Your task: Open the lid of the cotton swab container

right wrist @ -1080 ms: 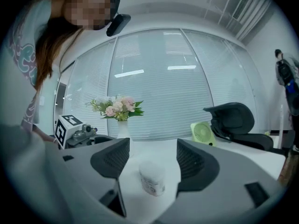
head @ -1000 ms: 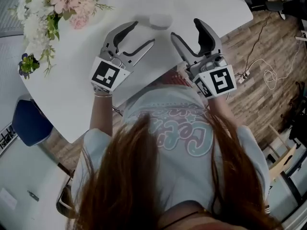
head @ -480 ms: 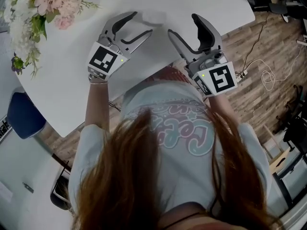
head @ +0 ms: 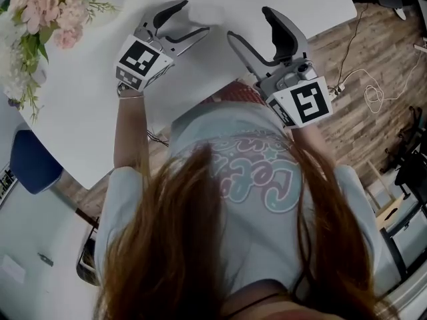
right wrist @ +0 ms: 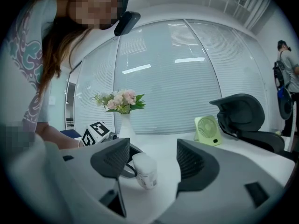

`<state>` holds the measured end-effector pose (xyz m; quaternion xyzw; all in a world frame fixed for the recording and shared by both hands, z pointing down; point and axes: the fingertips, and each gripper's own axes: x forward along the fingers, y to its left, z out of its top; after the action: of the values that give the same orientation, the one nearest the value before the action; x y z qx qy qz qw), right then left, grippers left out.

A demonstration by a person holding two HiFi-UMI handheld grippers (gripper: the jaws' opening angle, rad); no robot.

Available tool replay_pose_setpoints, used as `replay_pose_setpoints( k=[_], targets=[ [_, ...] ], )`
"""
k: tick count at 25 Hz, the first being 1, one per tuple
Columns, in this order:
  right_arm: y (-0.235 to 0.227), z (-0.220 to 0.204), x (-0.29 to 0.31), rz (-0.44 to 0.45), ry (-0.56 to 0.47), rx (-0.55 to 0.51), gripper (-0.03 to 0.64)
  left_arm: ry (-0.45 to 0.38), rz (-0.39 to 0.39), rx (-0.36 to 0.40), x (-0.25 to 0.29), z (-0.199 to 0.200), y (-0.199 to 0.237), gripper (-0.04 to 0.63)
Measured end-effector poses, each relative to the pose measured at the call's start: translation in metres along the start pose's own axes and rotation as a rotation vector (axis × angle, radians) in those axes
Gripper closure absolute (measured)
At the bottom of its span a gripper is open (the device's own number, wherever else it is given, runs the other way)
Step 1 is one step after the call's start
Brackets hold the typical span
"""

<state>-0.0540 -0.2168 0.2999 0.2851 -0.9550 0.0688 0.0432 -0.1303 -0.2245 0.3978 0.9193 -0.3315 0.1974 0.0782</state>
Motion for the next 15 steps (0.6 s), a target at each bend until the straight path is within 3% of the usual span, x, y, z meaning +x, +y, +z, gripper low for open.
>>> replay_pose_setpoints(
  k=[15],
  targets=[
    [-0.015, -0.002, -0.001, 0.01, 0.002, -0.041, 0.316, 0.078, -0.105, 0.07, 0.03, -0.003, -0.008, 0.298]
  ],
)
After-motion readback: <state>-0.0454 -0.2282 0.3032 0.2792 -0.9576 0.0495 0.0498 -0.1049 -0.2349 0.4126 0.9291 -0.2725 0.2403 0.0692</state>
